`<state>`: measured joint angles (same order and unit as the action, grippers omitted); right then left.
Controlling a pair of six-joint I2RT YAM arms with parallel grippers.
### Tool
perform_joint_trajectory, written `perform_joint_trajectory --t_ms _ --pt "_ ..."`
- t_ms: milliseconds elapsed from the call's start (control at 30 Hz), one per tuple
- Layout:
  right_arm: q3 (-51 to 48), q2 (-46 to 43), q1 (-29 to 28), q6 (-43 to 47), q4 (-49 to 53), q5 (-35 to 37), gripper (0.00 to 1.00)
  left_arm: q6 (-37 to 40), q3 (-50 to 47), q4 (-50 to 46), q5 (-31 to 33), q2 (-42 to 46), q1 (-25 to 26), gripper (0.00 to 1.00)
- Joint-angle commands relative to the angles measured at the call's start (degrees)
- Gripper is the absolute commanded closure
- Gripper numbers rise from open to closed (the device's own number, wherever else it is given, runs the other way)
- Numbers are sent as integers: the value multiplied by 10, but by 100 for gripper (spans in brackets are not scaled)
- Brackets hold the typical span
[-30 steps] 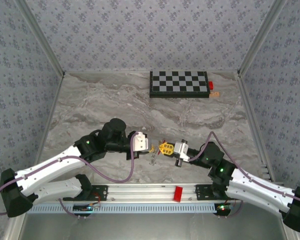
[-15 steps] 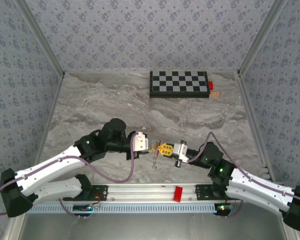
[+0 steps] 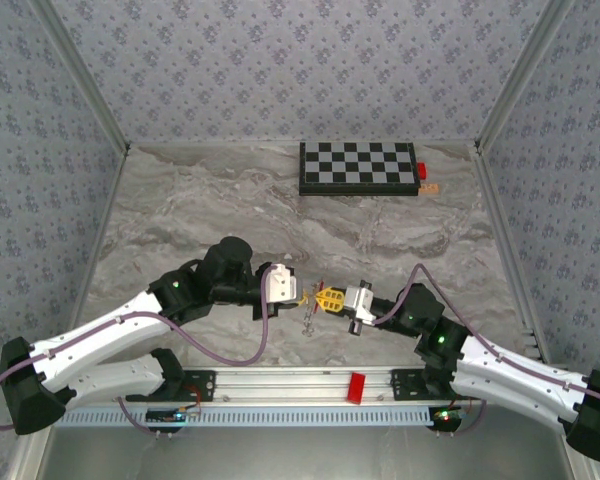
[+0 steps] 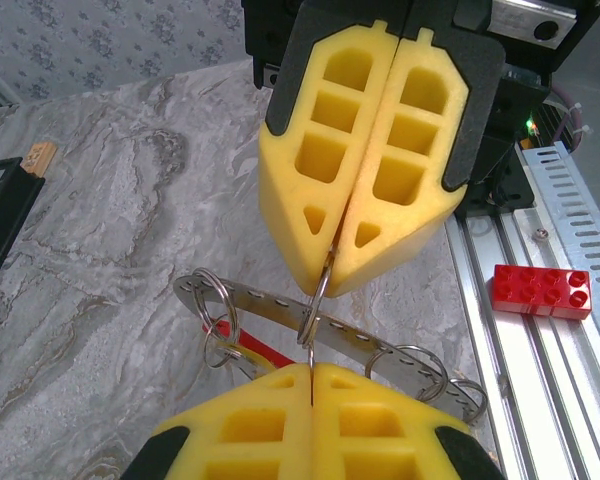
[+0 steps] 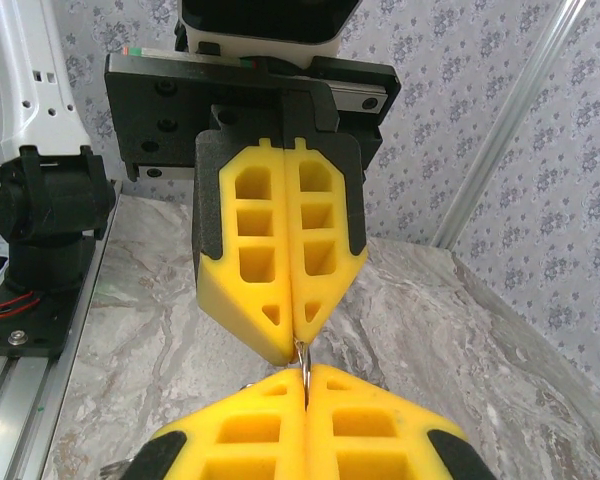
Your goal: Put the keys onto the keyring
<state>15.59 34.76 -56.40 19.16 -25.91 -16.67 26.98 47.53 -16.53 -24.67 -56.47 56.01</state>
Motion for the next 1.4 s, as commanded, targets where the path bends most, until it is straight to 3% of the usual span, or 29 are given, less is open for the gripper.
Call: perform_joint_trajectory --t_ms 0,1367 --pt "1 -16 -6 6 -12 6 100 4 8 0 -12 -3 3 100" --pt "10 15 -5 5 -2 14 100 2 10 0 -16 -3 3 100"
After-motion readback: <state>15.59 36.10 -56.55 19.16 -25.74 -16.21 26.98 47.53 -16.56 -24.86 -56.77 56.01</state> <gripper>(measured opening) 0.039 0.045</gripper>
